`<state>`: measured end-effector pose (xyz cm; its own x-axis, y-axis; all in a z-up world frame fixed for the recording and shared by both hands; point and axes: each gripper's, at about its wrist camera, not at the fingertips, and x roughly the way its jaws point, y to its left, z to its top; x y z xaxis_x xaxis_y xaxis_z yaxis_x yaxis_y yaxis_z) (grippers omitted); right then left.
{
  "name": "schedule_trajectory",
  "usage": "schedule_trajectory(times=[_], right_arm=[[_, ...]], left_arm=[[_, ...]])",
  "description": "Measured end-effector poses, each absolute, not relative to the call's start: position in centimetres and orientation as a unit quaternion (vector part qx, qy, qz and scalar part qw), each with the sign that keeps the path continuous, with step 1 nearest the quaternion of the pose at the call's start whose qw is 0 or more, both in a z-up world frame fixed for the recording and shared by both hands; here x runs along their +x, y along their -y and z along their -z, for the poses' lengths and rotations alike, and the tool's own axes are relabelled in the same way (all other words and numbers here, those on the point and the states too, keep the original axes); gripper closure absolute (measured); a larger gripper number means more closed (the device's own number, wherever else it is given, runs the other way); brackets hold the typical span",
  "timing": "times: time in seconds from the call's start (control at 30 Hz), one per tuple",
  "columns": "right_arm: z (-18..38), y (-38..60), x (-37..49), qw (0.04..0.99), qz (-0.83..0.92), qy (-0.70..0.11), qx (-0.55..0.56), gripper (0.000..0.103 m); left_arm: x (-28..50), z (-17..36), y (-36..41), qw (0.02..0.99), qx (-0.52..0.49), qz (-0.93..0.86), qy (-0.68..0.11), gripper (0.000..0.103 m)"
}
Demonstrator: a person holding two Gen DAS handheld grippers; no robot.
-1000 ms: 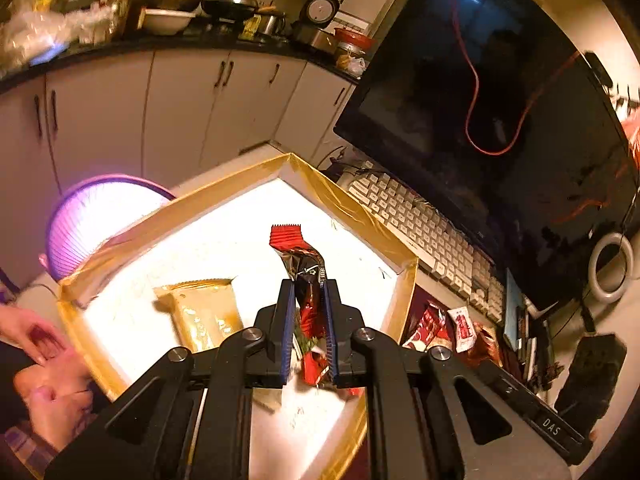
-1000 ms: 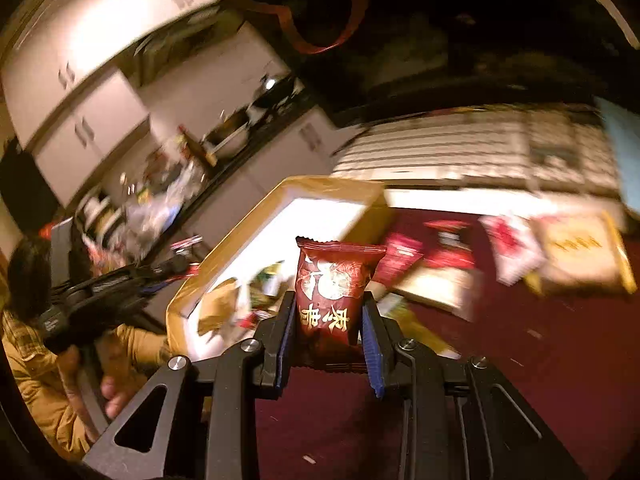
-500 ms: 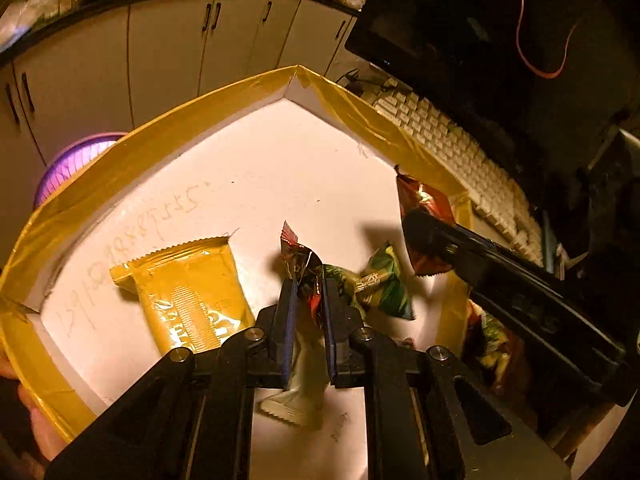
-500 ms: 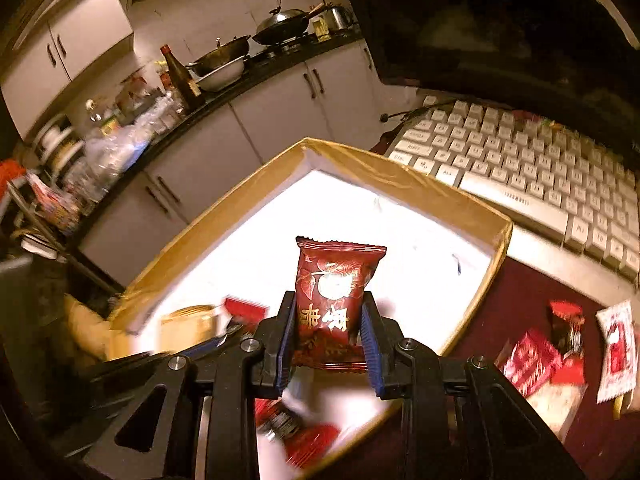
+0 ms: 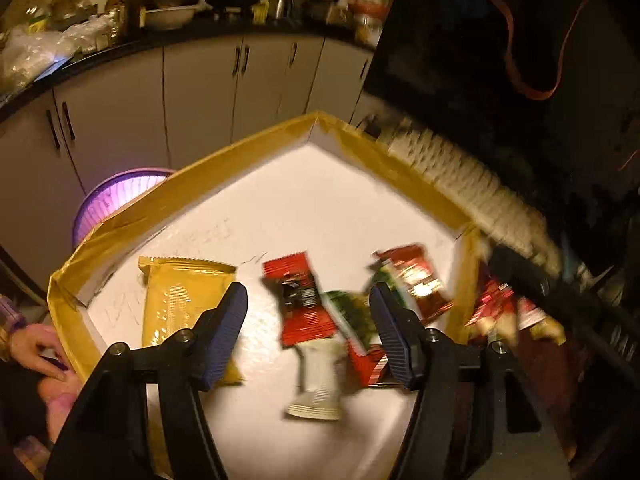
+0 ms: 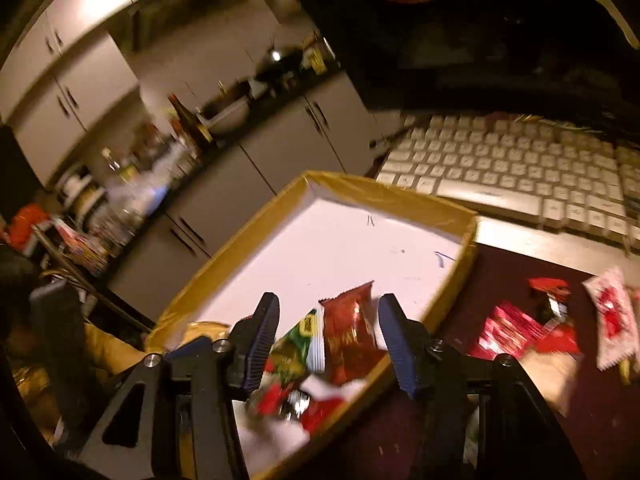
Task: Organize snacks
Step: 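Carry both red snacks over the tray and open both grippers, then grasp the green-yellow bag with the left gripper while the right grasps a white sachet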
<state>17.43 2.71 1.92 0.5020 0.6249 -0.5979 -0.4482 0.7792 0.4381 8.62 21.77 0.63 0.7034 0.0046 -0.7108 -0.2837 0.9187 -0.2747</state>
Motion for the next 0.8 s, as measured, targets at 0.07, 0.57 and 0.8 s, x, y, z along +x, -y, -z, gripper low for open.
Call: schedule_trajectory(times=[0.07, 0.57, 0.8], right_arm=[[-2.1, -0.4, 16.3, 0.864, -0.305, -0.379, 0.131, 0.044], [3.4, 16.2, 12.7, 0.86, -0.224, -0.394, 0.235, 0.044], [4.6, 17.3, 12.9, 0.854, -0.205, -0.402, 0.26, 0.044]], left_arm=[[7.6, -1.3, -21.1, 0.911, -0.192, -0.077, -0.357, 0.04], [5.9, -2.8, -8.8, 0.916, -0.111, 0.059, -0.381, 0.034], [7.9, -0.9, -4.2, 0.892, -0.085, 0.077, -0.437, 0.034]])
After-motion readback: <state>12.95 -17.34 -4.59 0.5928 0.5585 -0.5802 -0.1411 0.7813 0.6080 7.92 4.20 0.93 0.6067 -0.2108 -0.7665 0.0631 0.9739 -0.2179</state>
